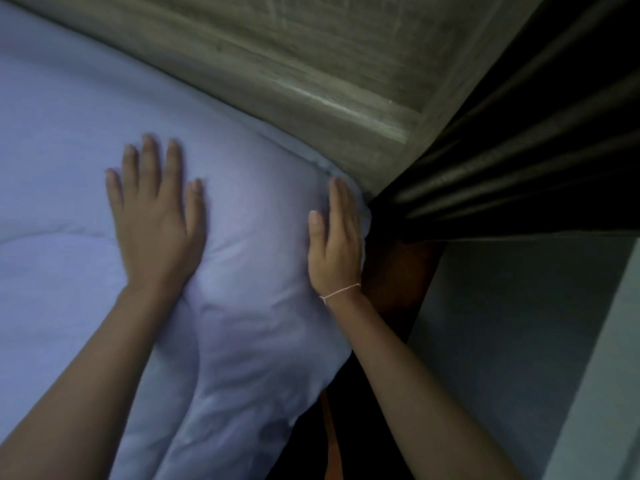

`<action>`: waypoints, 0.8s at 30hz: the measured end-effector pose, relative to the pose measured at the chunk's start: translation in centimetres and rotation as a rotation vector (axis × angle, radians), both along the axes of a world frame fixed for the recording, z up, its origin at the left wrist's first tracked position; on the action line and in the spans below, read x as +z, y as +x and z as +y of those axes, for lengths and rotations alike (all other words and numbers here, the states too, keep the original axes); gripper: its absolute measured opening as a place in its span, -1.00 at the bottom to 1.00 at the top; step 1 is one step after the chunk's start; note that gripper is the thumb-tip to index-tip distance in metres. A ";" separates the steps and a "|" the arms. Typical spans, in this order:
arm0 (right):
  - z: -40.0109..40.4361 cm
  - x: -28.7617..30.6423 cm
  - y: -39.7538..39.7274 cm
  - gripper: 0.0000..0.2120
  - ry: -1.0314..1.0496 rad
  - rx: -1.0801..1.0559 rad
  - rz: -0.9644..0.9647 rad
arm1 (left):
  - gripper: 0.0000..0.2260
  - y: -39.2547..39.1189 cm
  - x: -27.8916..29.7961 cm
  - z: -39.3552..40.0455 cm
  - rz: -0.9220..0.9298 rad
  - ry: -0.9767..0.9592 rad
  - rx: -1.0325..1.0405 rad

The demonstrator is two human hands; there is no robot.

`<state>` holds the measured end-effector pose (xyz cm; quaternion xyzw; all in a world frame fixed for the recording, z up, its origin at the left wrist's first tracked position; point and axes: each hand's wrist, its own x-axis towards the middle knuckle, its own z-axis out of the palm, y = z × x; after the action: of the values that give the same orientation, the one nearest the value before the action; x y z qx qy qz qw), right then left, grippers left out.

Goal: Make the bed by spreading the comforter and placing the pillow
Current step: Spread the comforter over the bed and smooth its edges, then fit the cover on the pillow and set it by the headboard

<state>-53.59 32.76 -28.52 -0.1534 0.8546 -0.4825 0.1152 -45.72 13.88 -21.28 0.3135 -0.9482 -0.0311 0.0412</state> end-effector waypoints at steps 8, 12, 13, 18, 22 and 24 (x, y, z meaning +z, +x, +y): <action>-0.9 1.8 0.1 -0.46 0.160 0.045 -0.129 | -0.49 7.2 1.5 7.3 -0.126 0.087 -0.251; -0.2 4.8 2.3 -0.39 0.177 0.054 0.066 | -0.50 11.6 3.1 6.7 -0.103 0.134 -0.115; -1.1 5.9 4.0 -0.38 0.146 0.105 0.109 | -0.50 13.7 4.3 5.8 -0.090 0.110 -0.021; -8.8 10.8 14.9 -0.40 0.003 0.473 0.178 | -0.50 27.0 8.9 1.0 -0.075 0.006 0.450; -14.6 14.9 23.7 -0.40 -0.038 0.767 0.219 | -0.46 37.3 11.0 -1.3 -0.142 0.026 0.723; -17.2 16.3 27.0 -0.40 -0.034 0.913 0.295 | -0.44 41.4 11.7 -2.3 -0.145 0.017 0.796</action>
<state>-26.61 15.60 -12.17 -0.5816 0.6991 -0.3697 0.1902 -4.32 11.54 -9.59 0.6578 -0.7529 0.0015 -0.0197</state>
